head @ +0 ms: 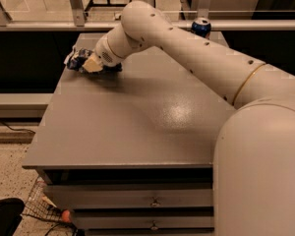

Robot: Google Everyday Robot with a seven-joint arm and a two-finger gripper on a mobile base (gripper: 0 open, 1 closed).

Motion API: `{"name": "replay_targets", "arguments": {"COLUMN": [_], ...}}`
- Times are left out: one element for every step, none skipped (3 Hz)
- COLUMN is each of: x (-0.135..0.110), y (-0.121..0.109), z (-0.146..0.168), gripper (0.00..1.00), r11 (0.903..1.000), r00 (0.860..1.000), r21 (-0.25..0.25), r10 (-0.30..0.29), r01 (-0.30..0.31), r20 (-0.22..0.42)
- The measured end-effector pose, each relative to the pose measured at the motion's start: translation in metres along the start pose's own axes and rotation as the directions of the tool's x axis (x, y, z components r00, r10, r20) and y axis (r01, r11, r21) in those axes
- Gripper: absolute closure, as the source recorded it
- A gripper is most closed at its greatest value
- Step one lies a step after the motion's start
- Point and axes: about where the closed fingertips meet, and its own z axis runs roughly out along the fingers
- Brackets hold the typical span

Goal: Pick blue chip bag

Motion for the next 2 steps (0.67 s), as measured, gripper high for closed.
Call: {"name": "replay_targets", "arguments": {"x": [-0.0005, -0.0006], "y": [0.0000, 0.0000], "z": [-0.0002, -0.0003], "gripper": [1.00, 1.00], "r11": [1.0000, 1.0000], "r00": [1.000, 1.000], "r21": [0.000, 0.000], "r10": [-0.001, -0.001], "r01": [0.001, 0.001], "r20": [0.000, 0.000]}}
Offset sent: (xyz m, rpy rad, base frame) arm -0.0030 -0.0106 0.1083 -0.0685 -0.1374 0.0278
